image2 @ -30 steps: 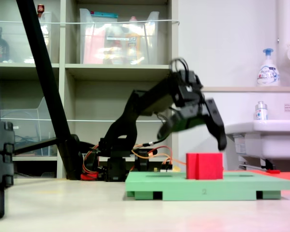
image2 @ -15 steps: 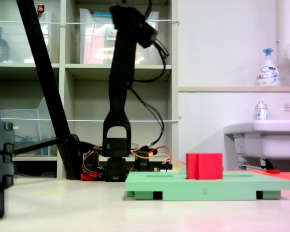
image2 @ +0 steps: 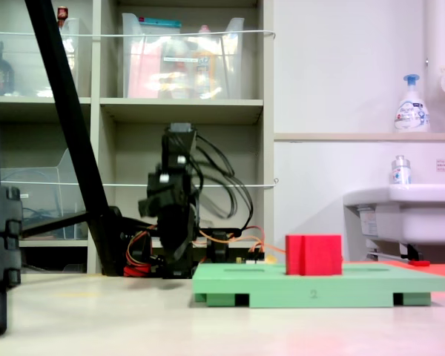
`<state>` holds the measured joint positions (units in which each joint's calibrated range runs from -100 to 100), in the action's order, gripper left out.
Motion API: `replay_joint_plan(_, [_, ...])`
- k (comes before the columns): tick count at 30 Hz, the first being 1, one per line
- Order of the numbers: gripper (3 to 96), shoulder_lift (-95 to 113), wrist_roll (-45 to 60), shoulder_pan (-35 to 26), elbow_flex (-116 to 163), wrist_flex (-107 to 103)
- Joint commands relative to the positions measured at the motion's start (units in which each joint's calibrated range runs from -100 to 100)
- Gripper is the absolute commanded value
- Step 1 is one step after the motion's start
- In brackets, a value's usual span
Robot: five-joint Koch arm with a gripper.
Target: Put the cross columnar block into the corresponding hole
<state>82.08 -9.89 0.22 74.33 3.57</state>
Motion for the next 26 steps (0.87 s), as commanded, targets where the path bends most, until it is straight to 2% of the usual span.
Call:
replay_joint_plan(1, [47.8, 6.9, 8.9, -0.3, 14.7, 18.2])
replay_joint_plan(4, [47.0, 13.5, 9.4, -1.2, 25.7, 16.2])
replay_joint_plan(11, [49.0, 17.9, 9.3, -2.0, 25.7, -2.1])
replay_joint_plan(26, [49.5, 17.9, 9.3, -1.4, 25.7, -2.3])
